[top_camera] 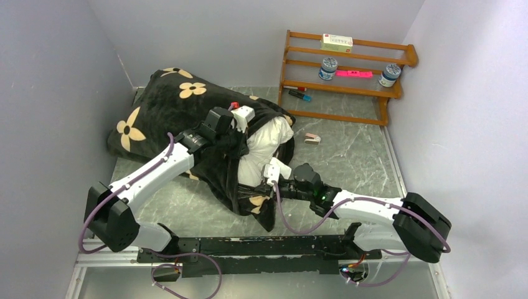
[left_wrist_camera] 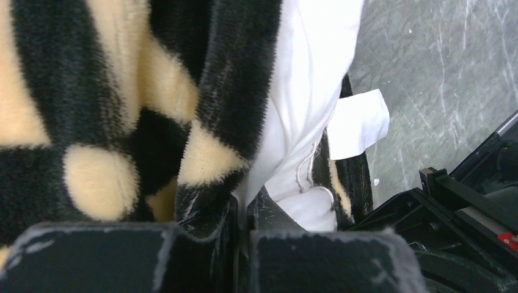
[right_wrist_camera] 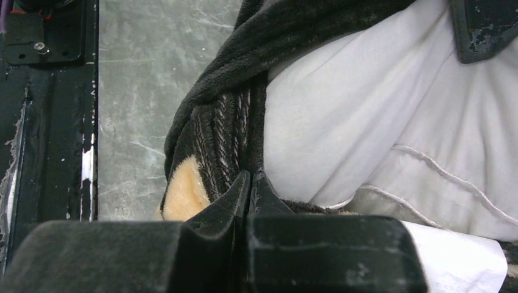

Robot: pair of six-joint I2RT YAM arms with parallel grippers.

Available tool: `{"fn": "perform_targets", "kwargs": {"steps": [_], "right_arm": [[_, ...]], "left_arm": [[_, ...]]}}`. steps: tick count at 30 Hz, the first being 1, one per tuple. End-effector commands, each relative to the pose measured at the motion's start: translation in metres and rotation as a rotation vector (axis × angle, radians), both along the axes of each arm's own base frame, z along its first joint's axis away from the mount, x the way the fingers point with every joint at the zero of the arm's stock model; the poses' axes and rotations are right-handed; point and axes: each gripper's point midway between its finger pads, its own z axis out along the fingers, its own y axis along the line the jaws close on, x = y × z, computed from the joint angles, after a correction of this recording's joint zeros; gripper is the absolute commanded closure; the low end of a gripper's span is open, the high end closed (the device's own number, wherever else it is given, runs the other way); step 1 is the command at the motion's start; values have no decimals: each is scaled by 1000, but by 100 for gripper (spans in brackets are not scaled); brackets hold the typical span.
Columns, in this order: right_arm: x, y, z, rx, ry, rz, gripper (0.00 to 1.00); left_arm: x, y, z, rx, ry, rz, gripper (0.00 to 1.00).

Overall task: Remove the pillowcase from the pillow
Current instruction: Remove the pillow from the pillowcase.

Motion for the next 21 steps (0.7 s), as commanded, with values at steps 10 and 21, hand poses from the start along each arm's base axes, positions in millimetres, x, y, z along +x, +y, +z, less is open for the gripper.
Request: {"fn": "perform_targets", "kwargs": {"steps": [10, 21], "right_arm": [[-46, 0, -21, 33, 136, 113, 100], [-46, -2, -17, 76, 137, 90, 100]], "left_arm": [[-36, -9, 46, -13, -164, 8, 50], [-84, -28, 23, -53, -34, -7, 23]]}}
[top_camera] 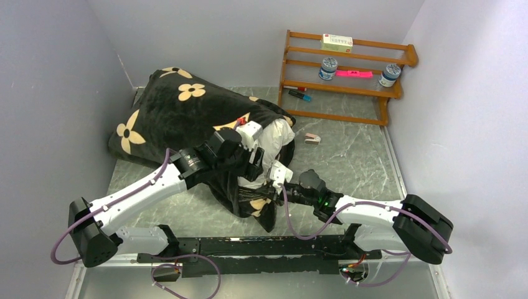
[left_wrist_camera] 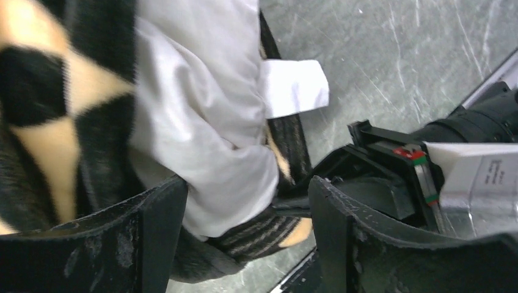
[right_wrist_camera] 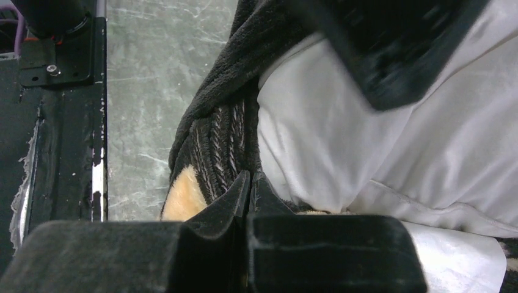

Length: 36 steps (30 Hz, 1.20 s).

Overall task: Remove the pillowcase from the pillow
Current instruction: Remove the pillow from the pillowcase.

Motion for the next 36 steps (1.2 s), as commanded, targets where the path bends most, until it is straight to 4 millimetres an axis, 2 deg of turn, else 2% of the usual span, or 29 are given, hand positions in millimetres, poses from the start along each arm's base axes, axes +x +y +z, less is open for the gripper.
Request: {"fn": "perform_targets", "kwargs": {"steps": [1, 11, 17, 21, 26, 29, 31, 36], "right_arm": [[-40, 1, -18, -17, 126, 134, 100], [-42, 2, -22, -12, 141, 141, 100], [-44, 4, -25, -12, 153, 157, 100], [-45, 4, -25, -8, 153, 161, 100], [-44, 3, -24, -3, 148, 153, 100], [-44, 2, -23, 1, 146, 151, 100], [-44, 2, -24, 1, 147, 149, 100], [-43, 0, -24, -1, 143, 134, 100]], "left_arm": [[-17, -8, -10, -73, 73, 57, 22], [-7, 11, -59, 15, 137, 264, 14], [-9, 8, -100, 107, 175, 274, 4], [-8, 15, -128, 203, 178, 305, 3], [-2, 31, -147, 300, 148, 354, 5], [5, 37, -147, 337, 114, 378, 16], [9, 36, -144, 333, 95, 382, 26], [18, 23, -131, 299, 63, 363, 65]]}}
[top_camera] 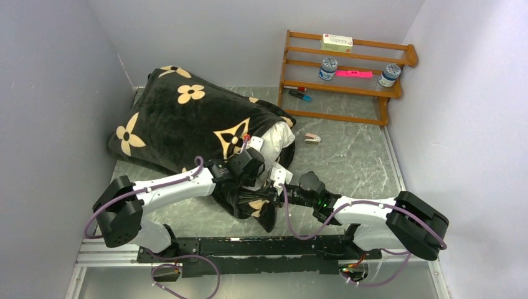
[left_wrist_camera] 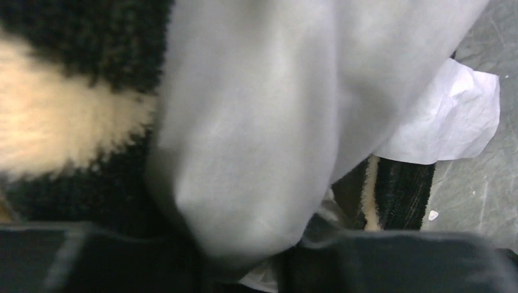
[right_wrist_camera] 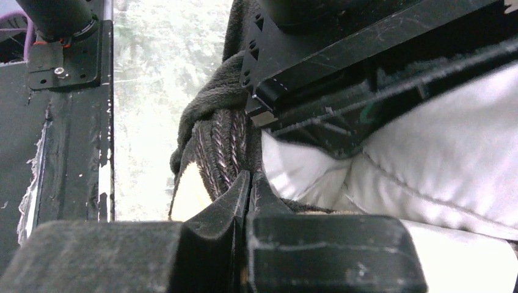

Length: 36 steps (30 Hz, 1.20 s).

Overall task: Remove the pillowcase from the pillow
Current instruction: Remove the pillow from the pillowcase.

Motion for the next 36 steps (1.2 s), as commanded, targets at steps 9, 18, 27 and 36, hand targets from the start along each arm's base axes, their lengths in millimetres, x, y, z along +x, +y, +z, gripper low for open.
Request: {"fn": "perform_targets", "kwargs": {"steps": [9, 18, 27, 36], "right_arm": [[-35, -5, -18, -28, 104, 99, 100], [-31, -8, -27, -58, 120, 68, 100], [-32, -7, -33, -77, 131, 73, 100], [-28, -14, -42, -127, 115, 50, 100]], "left_arm": [[41, -2, 43, -18, -106, 9, 95], [108, 7, 100, -148, -204, 71, 95], [158, 8, 146, -339, -255, 112, 95], [191, 13, 178, -482, -277, 130, 95]]}}
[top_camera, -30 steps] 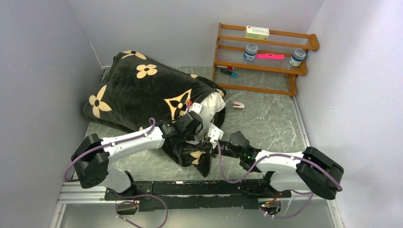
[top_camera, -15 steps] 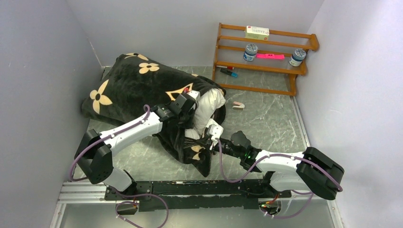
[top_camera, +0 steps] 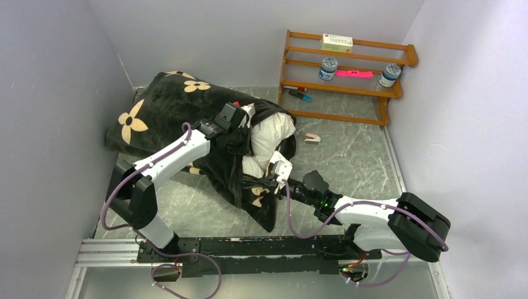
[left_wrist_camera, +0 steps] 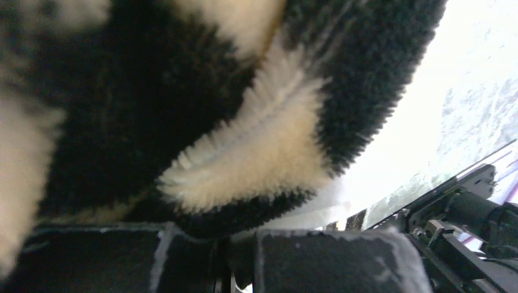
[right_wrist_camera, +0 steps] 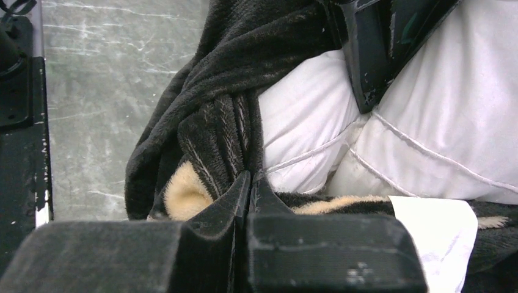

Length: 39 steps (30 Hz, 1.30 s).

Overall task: Remove the pillowcase from the pillow
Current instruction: Remove the pillow from the pillowcase.

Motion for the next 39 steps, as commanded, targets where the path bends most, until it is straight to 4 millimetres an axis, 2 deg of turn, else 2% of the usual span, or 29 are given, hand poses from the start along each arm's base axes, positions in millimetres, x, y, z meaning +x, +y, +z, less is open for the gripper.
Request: {"fn": "perform_targets", "kwargs": {"steps": [1, 9, 16, 21, 26, 29, 35, 39], "right_arm": [[-59, -7, -65, -184, 210, 201, 100], [-66, -14, -76, -261, 227, 220, 100], [-68, -17, -81, -300, 235, 219, 100], [-73, -14, -88, -335, 238, 218, 100], [-54, -15, -80, -276, 224, 98, 100], [-39, -12, -69, -200, 220, 11, 100], [-35, 10, -57, -103, 278, 28, 100], [-26, 16, -51, -51, 314, -20, 93]], "left_arm": [[128, 15, 133, -238, -491, 260, 95], [146, 15, 154, -262, -531, 280, 95], [161, 12, 181, -295, -570, 274, 95], [164, 10, 191, -332, -577, 268, 95], [145, 0, 184, -389, -532, 198, 95], [126, -5, 171, -407, -486, 133, 95], [80, -11, 161, -443, -411, -14, 95], [46, -10, 165, -442, -400, -139, 95]]}}
